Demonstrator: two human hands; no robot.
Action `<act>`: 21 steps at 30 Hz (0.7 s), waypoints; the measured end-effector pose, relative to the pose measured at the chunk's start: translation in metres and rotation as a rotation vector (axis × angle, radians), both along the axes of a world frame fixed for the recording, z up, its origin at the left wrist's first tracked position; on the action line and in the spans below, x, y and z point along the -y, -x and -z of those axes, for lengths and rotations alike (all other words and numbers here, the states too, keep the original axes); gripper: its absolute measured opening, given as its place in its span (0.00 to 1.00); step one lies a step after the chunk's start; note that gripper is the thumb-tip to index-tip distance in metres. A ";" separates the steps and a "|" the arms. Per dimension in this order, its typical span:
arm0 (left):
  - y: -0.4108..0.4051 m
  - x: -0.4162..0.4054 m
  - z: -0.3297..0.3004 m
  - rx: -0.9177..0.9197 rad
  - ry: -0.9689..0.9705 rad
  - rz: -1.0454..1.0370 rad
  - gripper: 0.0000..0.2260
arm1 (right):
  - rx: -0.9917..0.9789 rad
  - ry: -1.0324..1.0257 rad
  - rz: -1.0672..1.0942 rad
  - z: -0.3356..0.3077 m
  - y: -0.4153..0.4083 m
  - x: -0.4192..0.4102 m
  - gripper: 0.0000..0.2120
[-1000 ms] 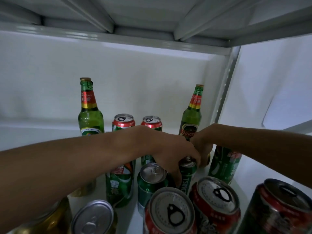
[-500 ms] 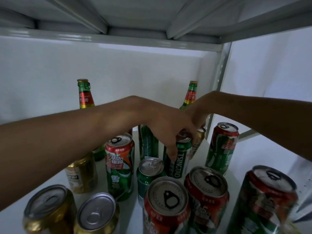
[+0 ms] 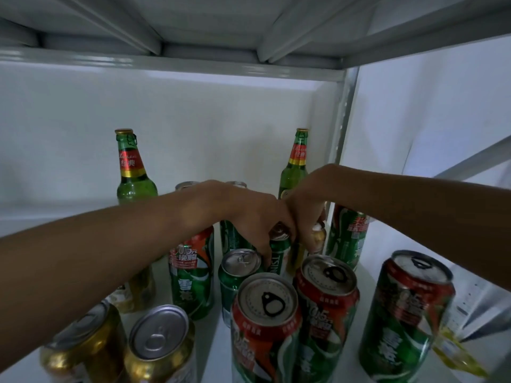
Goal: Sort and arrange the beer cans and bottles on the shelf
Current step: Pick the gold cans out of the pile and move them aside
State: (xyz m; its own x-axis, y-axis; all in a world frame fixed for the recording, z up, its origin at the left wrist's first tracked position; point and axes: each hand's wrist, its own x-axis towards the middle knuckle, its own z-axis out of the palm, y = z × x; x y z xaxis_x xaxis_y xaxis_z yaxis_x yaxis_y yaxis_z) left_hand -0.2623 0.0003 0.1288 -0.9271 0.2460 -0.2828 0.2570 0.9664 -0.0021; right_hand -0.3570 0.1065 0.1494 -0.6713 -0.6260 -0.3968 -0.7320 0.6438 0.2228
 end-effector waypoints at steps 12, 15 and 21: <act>-0.003 -0.007 -0.005 0.085 -0.038 -0.040 0.27 | 0.058 -0.063 -0.107 0.011 0.004 -0.003 0.21; -0.009 -0.009 -0.007 0.087 0.007 -0.078 0.28 | 0.037 -0.055 -0.133 0.011 0.003 -0.007 0.20; -0.055 -0.004 -0.034 -0.155 -0.074 -0.161 0.25 | 0.034 -0.011 -0.216 -0.010 -0.006 -0.012 0.21</act>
State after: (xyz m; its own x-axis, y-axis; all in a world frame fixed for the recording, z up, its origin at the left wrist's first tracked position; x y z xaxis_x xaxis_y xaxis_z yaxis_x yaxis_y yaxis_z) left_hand -0.2074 0.0038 0.1626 -0.9870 0.1063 -0.1203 0.1017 0.9939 0.0433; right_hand -0.3511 0.1189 0.1595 -0.5085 -0.7491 -0.4246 -0.8597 0.4692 0.2019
